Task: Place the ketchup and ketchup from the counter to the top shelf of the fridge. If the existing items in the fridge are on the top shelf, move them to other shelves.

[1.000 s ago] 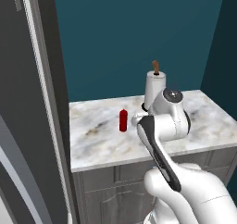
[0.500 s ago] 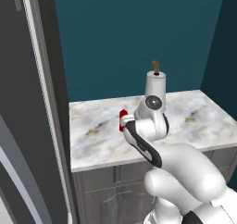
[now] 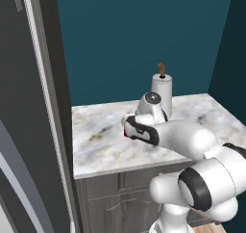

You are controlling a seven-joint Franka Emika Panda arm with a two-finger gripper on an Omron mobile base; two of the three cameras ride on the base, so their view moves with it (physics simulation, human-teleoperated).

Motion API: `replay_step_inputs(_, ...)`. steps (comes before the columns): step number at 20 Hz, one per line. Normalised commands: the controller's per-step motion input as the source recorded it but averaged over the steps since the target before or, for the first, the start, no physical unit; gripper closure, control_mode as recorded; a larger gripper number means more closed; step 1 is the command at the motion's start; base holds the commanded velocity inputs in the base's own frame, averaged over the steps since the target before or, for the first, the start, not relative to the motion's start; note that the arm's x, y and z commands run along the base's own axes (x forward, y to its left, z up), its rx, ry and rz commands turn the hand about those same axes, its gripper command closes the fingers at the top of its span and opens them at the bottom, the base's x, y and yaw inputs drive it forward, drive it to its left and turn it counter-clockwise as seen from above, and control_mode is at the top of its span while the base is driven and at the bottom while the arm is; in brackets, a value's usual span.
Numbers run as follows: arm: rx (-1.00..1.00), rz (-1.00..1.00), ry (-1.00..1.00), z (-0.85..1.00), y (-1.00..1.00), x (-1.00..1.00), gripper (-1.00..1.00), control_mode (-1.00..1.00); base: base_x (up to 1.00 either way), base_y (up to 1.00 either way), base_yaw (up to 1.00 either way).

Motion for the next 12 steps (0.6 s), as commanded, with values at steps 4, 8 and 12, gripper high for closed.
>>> replay_step_inputs(4,0.0,0.01,0.04,-0.16,0.1,0.24,-1.0,-1.0,0.0,0.0,0.0)
replay_step_inputs(8,0.0,0.0,0.0,-0.28,0.08,0.02,-1.0,-1.0,0.0,0.0,0.0)
replay_step_inputs(12,0.0,0.0,0.0,-0.27,0.13,0.01,-1.0,-1.0,0.0,0.0,0.0)
